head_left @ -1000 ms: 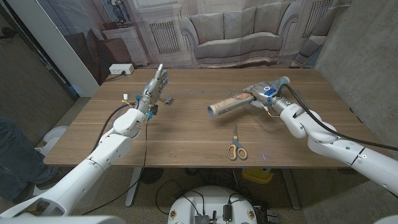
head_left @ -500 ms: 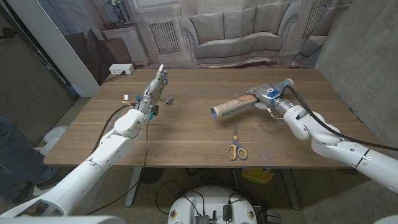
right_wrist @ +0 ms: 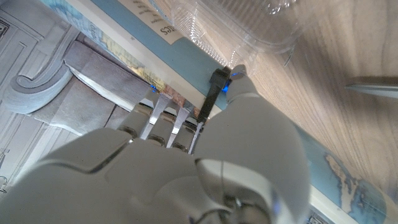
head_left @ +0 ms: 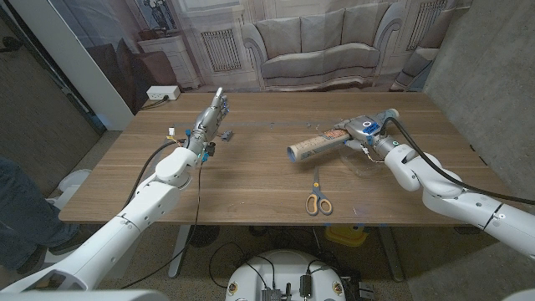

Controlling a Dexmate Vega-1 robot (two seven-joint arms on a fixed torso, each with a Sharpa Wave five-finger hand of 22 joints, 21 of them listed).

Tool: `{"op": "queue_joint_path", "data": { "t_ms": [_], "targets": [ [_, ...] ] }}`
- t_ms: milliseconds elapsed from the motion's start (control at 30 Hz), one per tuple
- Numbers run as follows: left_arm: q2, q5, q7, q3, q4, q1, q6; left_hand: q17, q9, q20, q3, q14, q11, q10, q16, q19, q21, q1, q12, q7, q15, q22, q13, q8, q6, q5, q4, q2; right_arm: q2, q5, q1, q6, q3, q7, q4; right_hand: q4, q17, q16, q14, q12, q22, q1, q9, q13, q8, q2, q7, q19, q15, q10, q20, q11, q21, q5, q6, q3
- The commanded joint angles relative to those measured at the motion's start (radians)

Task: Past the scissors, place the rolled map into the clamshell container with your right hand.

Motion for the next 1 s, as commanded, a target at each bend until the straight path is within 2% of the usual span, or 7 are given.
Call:
{"op": "queue_joint_path", "data": {
  "t_ms": [33, 933, 1000],
  "targets": [
    [0.005, 0.001, 0.013, -0.005, -0.016, 0.015, 0.005, 0.003, 0.003, -0.004, -0.008, -0.005, -0.006, -0.004, 0.006, -0.011, 0.001, 0.004, -0.004, -0.001, 0.0, 0.005, 0.005, -0.003, 0.006, 0.003, -0.001, 0.004, 0.002, 0.007, 0.009, 0.001, -0.005, 0.005, 0.019, 0.007, 0.002, -0.006, -0.005, -0.005, 0.003, -0.002, 0.003, 0.002, 0.0, 0.011, 0.005, 0.057, -0.163, -0.005, -0.218, 0.005, 0.004, -0.001, -0.003, -0.005],
    [-0.009, 0.006, 0.013, 0.005, -0.003, 0.006, 0.002, 0.003, 0.003, -0.003, -0.013, -0.006, -0.004, -0.004, 0.006, -0.011, 0.001, 0.005, -0.004, -0.002, -0.001, 0.005, 0.005, -0.003, 0.004, 0.003, -0.001, 0.006, -0.001, 0.021, -0.002, -0.023, -0.015, -0.002, 0.039, 0.012, 0.002, -0.01, -0.026, -0.011, 0.001, -0.016, 0.003, 0.003, -0.001, 0.006, 0.002, 0.045, -0.164, -0.023, -0.219, 0.007, -0.004, 0.002, -0.008, -0.013],
    [-0.009, 0.006, 0.012, 0.006, -0.002, 0.005, 0.001, 0.003, 0.003, -0.003, -0.013, -0.007, -0.01, -0.004, 0.005, -0.011, 0.001, 0.006, -0.003, -0.005, -0.003, 0.005, 0.005, -0.003, 0.005, 0.003, -0.002, 0.007, 0.0, 0.024, -0.002, -0.025, -0.015, -0.004, 0.041, 0.011, 0.002, -0.011, -0.029, -0.012, 0.001, -0.016, 0.003, 0.003, -0.001, 0.005, 0.001, 0.043, -0.164, -0.026, -0.219, 0.006, -0.005, 0.002, -0.008, -0.014]
  ]
}}
